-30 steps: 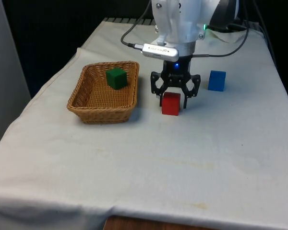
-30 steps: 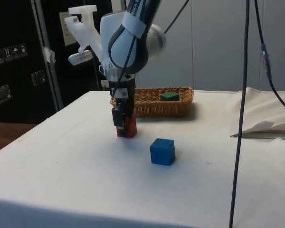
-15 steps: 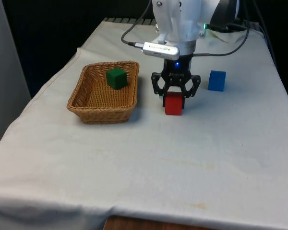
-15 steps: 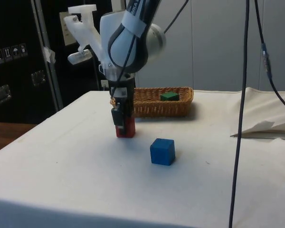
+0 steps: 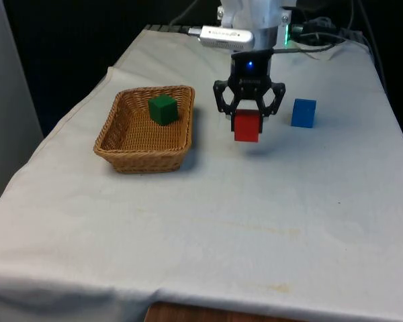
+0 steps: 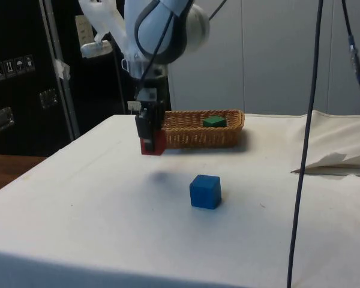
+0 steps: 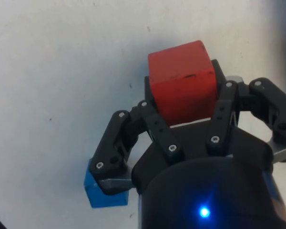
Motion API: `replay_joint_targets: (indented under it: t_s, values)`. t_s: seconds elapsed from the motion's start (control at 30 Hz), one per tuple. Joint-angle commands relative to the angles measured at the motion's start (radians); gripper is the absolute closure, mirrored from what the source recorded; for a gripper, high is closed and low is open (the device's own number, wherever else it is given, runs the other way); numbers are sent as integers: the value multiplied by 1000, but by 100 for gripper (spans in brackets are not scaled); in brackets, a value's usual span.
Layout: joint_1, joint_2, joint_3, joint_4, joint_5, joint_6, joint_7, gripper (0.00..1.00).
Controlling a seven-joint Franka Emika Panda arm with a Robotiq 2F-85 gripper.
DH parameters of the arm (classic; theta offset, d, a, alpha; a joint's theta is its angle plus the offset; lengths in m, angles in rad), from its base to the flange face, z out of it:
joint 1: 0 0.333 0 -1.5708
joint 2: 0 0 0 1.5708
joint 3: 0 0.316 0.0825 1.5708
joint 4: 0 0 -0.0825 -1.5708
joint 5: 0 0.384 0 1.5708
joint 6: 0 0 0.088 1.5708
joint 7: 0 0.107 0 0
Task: Pick up exactly two blocks and place them into the basket.
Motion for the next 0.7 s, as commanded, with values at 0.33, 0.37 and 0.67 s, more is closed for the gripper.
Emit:
replay_joint_targets:
  t_s: [0.33,0.37,0.67]
  values:
    - [6,-79,-19,17,-54,-76,27,100]
    - [5,-84,-19,20,-55,-82,27,100]
    - [-2,-123,-26,63,-61,-150,17,100]
